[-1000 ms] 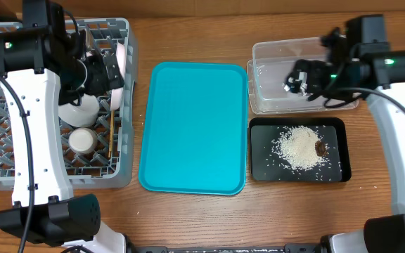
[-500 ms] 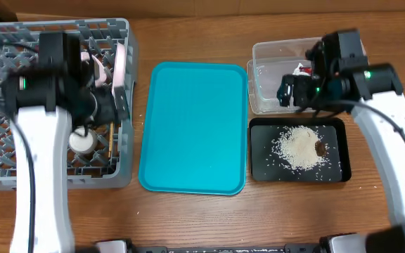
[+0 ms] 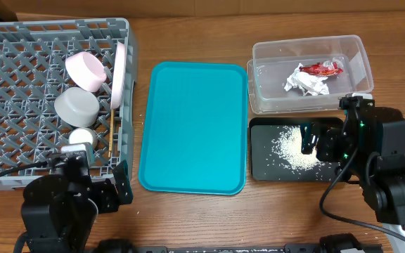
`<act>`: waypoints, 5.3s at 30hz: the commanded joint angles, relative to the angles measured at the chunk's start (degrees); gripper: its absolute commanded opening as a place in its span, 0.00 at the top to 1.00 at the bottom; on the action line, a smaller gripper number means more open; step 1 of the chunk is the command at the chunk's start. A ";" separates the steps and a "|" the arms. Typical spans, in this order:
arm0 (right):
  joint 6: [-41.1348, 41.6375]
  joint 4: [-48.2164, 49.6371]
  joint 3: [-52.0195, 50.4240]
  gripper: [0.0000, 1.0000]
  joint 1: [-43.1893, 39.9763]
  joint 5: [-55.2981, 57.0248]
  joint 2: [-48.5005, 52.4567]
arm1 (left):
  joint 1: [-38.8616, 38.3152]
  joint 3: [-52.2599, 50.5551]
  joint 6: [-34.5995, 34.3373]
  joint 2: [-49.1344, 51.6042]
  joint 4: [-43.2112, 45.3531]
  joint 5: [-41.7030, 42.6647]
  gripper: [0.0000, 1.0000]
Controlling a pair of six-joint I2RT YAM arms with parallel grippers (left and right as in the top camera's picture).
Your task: Sort waste into correct bins and load items into the dishwasher
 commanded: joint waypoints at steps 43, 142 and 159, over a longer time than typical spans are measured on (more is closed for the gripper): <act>-9.38 53.92 -61.20 0.00 -3.21 -2.03 -52.54 | -0.31 -0.68 1.27 -0.22 -5.01 -0.37 0.00; -9.38 53.92 -61.20 0.00 -3.21 -2.03 -52.54 | -4.22 -62.75 -2.16 -33.90 64.70 -6.75 0.00; -9.38 53.92 -61.20 0.00 -3.21 -2.03 -52.54 | -4.22 -62.75 -2.16 -33.90 64.70 -6.75 0.00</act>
